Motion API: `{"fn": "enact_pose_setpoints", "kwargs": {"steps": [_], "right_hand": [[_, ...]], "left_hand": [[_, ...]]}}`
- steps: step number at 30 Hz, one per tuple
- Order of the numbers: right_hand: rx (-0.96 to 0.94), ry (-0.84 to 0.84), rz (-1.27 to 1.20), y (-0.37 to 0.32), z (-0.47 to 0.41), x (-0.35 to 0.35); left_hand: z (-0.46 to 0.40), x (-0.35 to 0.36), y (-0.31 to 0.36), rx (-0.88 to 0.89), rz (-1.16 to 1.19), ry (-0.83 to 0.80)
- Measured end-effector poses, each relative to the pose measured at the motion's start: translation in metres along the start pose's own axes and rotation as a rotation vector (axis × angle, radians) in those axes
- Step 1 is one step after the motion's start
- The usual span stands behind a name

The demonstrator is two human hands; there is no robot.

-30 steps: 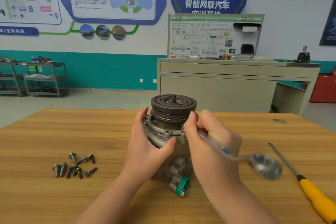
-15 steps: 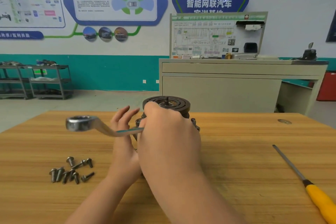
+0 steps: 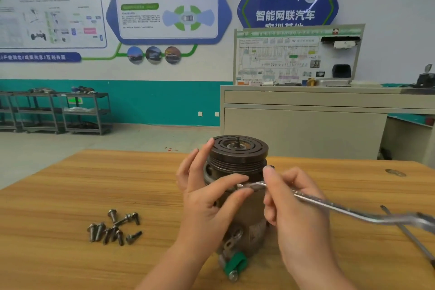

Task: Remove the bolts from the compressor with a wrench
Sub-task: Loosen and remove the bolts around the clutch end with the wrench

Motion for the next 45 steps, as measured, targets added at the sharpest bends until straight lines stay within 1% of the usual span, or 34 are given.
{"fn": "enact_pose_setpoints", "kwargs": {"steps": [1,3,4,5,6,7,9,11,13,15,16,17,18,21,24,26,29,31,33,35,39,42,45], "right_hand": [[0.163,0.066,-0.079,0.013,-0.012,-0.007],[0.455,0.141,-0.316,0.031,-0.031,-0.011],[0.554,0.143,-0.39,0.035,-0.037,-0.011],[0.603,0.127,-0.437,0.034,-0.041,-0.012],[0.603,0.076,-0.458,0.033,-0.043,-0.013],[0.569,0.014,-0.464,0.03,-0.044,-0.014],[0.435,-0.112,-0.403,0.019,-0.043,-0.013],[0.218,-0.19,-0.224,0.005,-0.04,-0.013],[-0.054,-0.179,-0.015,-0.011,-0.036,-0.013],[-0.348,-0.155,0.233,-0.027,-0.028,-0.011],[-0.46,-0.176,0.327,-0.032,-0.024,-0.008],[-0.533,-0.198,0.377,-0.035,-0.02,-0.006],[-0.55,-0.213,0.374,-0.037,-0.017,-0.003],[-0.409,-0.208,0.189,-0.033,-0.016,0.002],[-0.331,-0.11,0.004,-0.028,-0.016,-0.004],[-0.353,-0.009,-0.064,-0.03,-0.018,-0.012],[-0.413,0.132,0.005,-0.032,-0.021,-0.026],[-0.482,0.16,0.097,-0.035,-0.021,-0.029],[-0.578,0.141,0.191,-0.039,-0.018,-0.027],[-0.652,0.087,0.237,-0.042,-0.013,-0.021],[-0.736,0.006,0.298,-0.044,-0.005,-0.013],[-0.836,-0.009,0.413,-0.043,0.0,-0.009],[-0.92,-0.014,0.415,-0.04,0.01,-0.003]], "left_hand": [[-0.002,-0.002,0.003,-0.007,-0.01,0.018],[-0.005,-0.007,0.007,-0.043,0.033,0.054],[-0.006,-0.008,0.008,-0.064,0.045,0.06],[-0.006,-0.009,0.01,-0.079,0.048,0.059],[-0.006,-0.01,0.011,-0.09,0.059,0.058],[-0.006,-0.01,0.012,-0.102,0.076,0.055],[-0.005,-0.011,0.011,-0.126,0.119,0.046],[-0.004,-0.01,0.008,-0.149,0.181,0.01],[-0.002,-0.01,0.001,-0.183,0.224,-0.053],[-0.001,-0.004,-0.014,-0.318,0.273,-0.172],[0.0,0.0,-0.021,-0.392,0.311,-0.245],[0.001,0.005,-0.024,-0.435,0.349,-0.312],[0.002,0.009,-0.025,-0.446,0.379,-0.36],[0.004,0.012,-0.028,-0.463,0.38,-0.413],[0.006,0.012,-0.029,-0.474,0.345,-0.425],[0.005,0.01,-0.02,-0.453,0.224,-0.384],[0.003,0.011,0.004,-0.434,0.022,-0.267],[0.006,0.015,0.013,-0.441,-0.022,-0.245],[0.008,0.015,0.013,-0.429,0.013,-0.237],[0.009,0.011,0.007,-0.404,0.071,-0.226],[0.007,0.006,0.005,-0.374,0.108,-0.253],[0.006,0.006,0.006,-0.353,0.115,-0.247],[0.008,0.006,0.004,-0.36,0.124,-0.242]]}}
Point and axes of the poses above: each hand's wrist, its own z-axis away from the middle knuckle, its own x-axis out of the palm, y = z × x, the point moved 6 cm from there along -z, towards the middle knuckle, and after that the axes turned 11 degrees about -z, right-handed, at the moved point
